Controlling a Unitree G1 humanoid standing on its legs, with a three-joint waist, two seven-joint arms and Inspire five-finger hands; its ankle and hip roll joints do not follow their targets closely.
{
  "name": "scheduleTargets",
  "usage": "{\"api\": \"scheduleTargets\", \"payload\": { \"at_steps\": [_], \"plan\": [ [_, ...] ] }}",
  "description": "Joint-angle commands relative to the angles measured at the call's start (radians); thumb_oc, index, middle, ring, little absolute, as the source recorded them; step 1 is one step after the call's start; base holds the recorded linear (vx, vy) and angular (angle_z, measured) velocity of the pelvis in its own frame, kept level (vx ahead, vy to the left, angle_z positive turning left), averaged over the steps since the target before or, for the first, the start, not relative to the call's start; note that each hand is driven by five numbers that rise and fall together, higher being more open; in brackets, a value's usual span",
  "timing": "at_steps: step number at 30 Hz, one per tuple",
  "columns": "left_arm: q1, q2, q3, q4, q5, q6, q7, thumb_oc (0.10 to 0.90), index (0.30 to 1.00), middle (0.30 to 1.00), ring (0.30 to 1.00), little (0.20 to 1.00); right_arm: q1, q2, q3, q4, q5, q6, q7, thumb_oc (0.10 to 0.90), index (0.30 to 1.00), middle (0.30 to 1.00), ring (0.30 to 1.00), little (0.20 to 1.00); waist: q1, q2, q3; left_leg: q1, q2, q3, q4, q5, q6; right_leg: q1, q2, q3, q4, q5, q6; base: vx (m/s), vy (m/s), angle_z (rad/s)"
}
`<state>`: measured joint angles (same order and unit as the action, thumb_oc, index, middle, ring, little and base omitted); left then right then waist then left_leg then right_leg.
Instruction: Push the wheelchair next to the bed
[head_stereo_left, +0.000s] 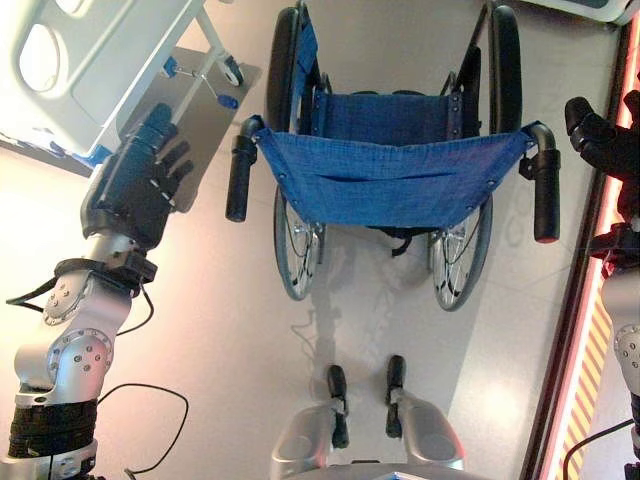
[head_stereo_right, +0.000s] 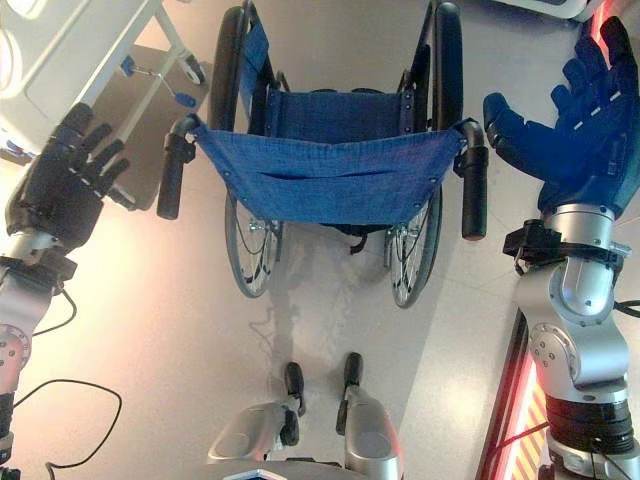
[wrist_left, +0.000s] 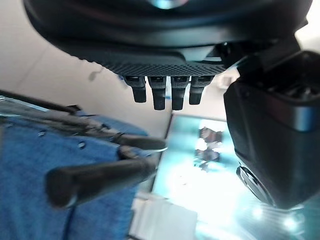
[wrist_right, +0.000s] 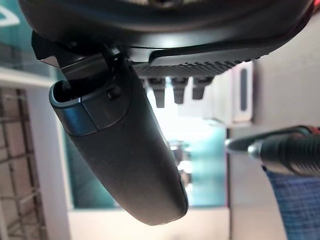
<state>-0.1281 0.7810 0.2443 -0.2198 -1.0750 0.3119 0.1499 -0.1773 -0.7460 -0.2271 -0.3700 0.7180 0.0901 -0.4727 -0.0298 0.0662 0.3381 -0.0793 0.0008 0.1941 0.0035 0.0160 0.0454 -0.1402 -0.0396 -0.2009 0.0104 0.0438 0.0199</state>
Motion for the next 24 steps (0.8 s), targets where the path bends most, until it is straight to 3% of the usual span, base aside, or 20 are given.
{"api": "scheduleTargets", "payload": {
  "at_steps": [1,5,11,15,20,24],
  "plan": [
    [-0.069,0.137,0.046,-0.112,-0.036,-0.046,-0.03,0.8,0.9,0.9,0.9,0.9,-0.073,-0.06,-0.007,-0.113,0.041,0.004,-0.02,0.8,0.9,0.9,0.9,0.9,-0.011,-0.06,-0.057,-0.06,0.043,0.015,0.062,0.013,-0.092,0.046,-0.069,0.067,-0.028,0.01,0.084,0.0,0.0,0.0],
    [-0.068,0.155,0.016,-0.146,-0.041,-0.032,-0.051,0.8,0.9,0.9,0.9,0.9,-0.036,-0.061,0.018,-0.103,0.086,0.08,-0.001,0.8,0.9,0.9,0.9,0.9,-0.014,-0.066,-0.05,-0.06,0.044,0.02,0.06,0.013,-0.092,0.042,-0.069,0.066,-0.028,0.013,0.087,0.0,0.0,0.0],
    [-0.12,0.199,-0.048,-0.152,-0.015,0.0,-0.06,0.8,0.9,0.9,0.9,0.9,-0.056,-0.104,0.057,-0.065,0.058,0.102,-0.054,0.8,0.9,0.9,0.9,0.9,-0.017,-0.075,-0.042,-0.064,0.047,0.024,0.064,0.015,-0.092,0.038,-0.067,0.07,-0.028,0.018,0.09,0.0,0.0,0.0],
    [-0.152,0.228,-0.066,-0.15,-0.026,-0.003,-0.055,0.8,0.9,0.9,0.9,0.9,-0.07,-0.142,0.061,-0.058,0.116,0.122,-0.046,0.8,0.9,0.9,0.9,0.9,-0.02,-0.078,-0.035,-0.061,0.048,0.027,0.061,0.016,-0.091,0.038,-0.066,0.073,-0.028,0.02,0.092,0.0,0.0,0.0],
    [-0.172,0.241,-0.083,-0.16,-0.043,-0.028,-0.056,0.8,0.9,0.9,0.9,0.9,-0.068,-0.145,0.077,-0.065,0.132,0.133,-0.039,0.8,0.9,0.9,0.9,0.9,-0.021,-0.082,-0.031,-0.059,0.047,0.03,0.057,0.015,-0.094,0.036,-0.067,0.072,-0.031,0.022,0.096,0.0,0.0,0.0],
    [-0.193,0.248,-0.101,-0.17,-0.022,-0.001,-0.066,0.8,0.9,0.9,0.9,0.9,-0.076,-0.155,0.093,-0.058,0.116,0.16,-0.048,0.8,0.9,0.9,0.9,0.9,-0.021,-0.083,-0.03,-0.062,0.047,0.029,0.058,0.017,-0.094,0.034,-0.066,0.072,-0.03,0.022,0.094,0.0,0.0,0.0]
  ]
}}
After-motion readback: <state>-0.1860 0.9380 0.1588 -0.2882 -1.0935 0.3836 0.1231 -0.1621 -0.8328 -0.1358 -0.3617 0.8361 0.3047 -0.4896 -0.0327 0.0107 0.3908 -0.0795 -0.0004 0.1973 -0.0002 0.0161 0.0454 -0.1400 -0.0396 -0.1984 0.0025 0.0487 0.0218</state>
